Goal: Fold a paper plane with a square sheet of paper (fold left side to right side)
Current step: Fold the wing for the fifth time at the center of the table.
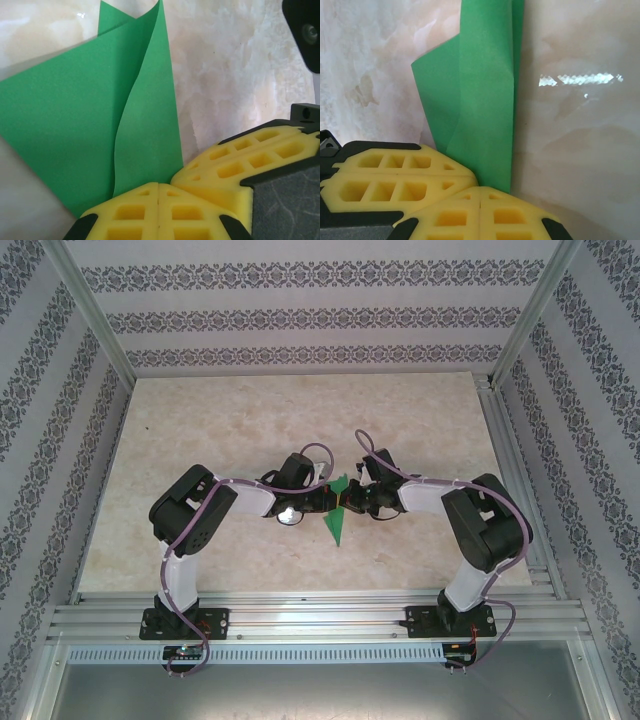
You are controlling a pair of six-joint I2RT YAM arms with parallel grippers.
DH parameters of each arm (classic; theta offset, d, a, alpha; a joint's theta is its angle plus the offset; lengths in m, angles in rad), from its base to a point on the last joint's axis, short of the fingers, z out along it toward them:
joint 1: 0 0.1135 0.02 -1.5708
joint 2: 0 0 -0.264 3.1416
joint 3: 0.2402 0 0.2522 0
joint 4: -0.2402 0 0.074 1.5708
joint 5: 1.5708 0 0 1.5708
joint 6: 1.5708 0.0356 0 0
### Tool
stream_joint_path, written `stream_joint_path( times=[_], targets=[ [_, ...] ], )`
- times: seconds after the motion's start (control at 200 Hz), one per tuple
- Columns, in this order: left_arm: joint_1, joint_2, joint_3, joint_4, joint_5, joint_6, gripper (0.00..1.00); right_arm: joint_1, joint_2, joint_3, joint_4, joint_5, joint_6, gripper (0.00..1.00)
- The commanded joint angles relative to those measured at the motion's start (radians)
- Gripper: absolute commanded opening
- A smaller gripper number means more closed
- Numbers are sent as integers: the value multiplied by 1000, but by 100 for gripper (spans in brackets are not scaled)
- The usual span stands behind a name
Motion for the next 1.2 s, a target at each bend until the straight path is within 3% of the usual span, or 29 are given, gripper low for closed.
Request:
stream_joint_path(
  times=[0.0,0.409,0.963,1.198],
  targets=[
    [-8,44,-23,-132,-96,19,0,8,52,36,85,28,28,1],
    [-9,59,-11,-169,-107,27,0,-44,125,88,69,77,-10,1],
    [-9,66,0,-177,-101,34,0,-123,56,104,66,69,-65,3],
    [-9,66,2,-174,-99,35,0,-73,27,136,23,30,-79,4]
  ],
)
